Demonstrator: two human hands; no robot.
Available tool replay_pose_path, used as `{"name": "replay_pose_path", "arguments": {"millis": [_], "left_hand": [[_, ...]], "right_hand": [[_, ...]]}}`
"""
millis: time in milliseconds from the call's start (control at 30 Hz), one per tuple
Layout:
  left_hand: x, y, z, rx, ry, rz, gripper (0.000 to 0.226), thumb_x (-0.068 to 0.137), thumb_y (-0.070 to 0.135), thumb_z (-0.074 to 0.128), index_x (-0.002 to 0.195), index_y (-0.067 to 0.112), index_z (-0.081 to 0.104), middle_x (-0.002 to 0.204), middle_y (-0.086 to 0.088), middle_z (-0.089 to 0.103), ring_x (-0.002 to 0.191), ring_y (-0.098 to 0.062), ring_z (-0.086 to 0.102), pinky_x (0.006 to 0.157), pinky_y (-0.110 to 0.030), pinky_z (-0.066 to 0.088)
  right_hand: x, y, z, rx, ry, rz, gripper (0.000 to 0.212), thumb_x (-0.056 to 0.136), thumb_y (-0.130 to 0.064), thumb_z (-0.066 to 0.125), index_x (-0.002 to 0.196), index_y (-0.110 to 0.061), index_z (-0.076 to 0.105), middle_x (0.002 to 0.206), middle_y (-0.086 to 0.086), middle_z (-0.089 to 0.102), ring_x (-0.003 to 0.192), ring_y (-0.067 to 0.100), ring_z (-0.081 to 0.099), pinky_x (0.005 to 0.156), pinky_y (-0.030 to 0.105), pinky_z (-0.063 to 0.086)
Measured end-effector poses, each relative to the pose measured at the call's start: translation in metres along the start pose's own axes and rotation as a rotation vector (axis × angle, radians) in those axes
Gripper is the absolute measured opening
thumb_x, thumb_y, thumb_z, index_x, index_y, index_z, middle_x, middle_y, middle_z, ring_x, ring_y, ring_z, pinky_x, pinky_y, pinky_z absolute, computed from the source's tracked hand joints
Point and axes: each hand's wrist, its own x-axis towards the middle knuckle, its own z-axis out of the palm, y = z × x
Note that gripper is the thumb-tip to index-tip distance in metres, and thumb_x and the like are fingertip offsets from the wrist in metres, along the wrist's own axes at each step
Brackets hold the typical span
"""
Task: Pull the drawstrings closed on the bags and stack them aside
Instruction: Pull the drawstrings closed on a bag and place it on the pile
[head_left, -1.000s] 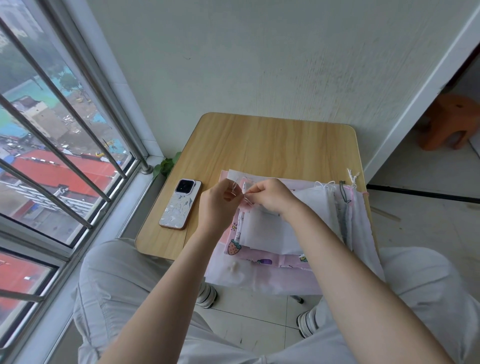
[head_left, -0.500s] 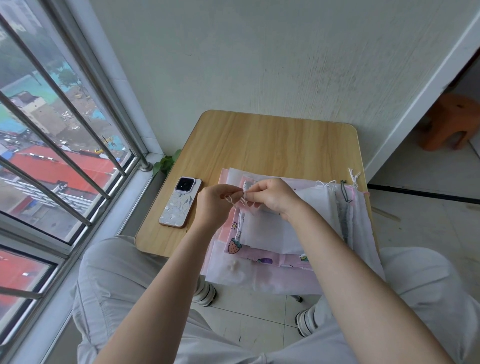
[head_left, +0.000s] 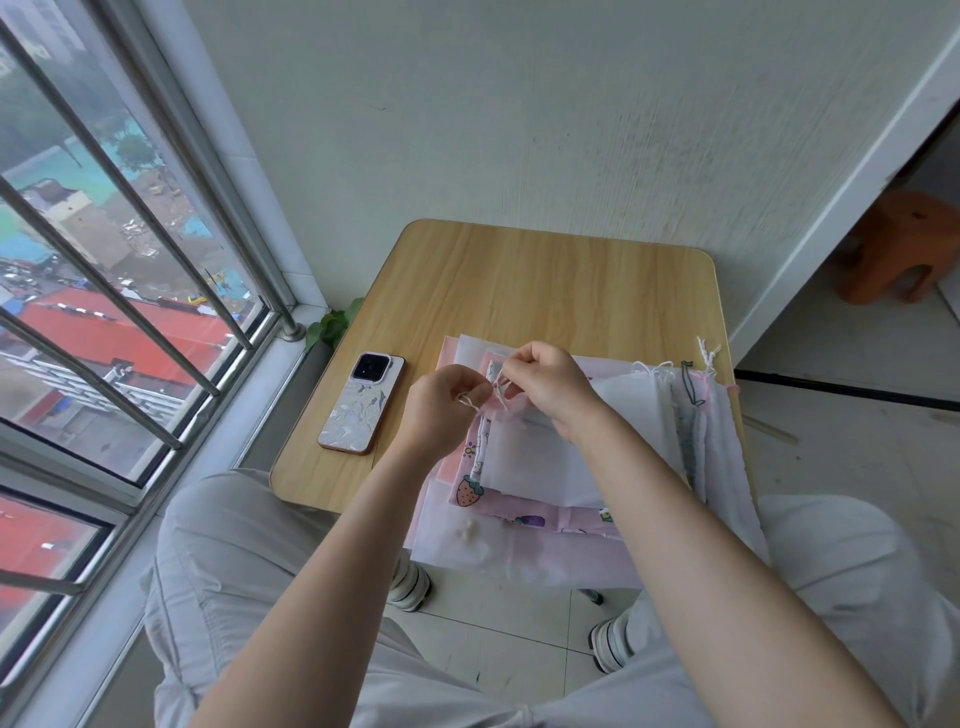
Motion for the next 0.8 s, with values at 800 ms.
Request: {"name": "replay_pose_path", "arguments": {"millis": [800], "left_hand": [[-0.005,-0.002,-0.007,0.047,0.017,-0.147,0.014,0.091,0.009,0.059,0.085,0.018,0.067,0.083,0.009,0.066,0.078,-0.009,0.060,0.064,-0.020,0.043]], "right_hand": [[0.008,-0.001,-0.017,0.635,0.046,0.082,0.023,0.092,0.011,0.037,0.088,-0.009,0.050,0.062,0.002,0.035,0.041,0.010,0.034,0.044,0.023,0.033]]}}
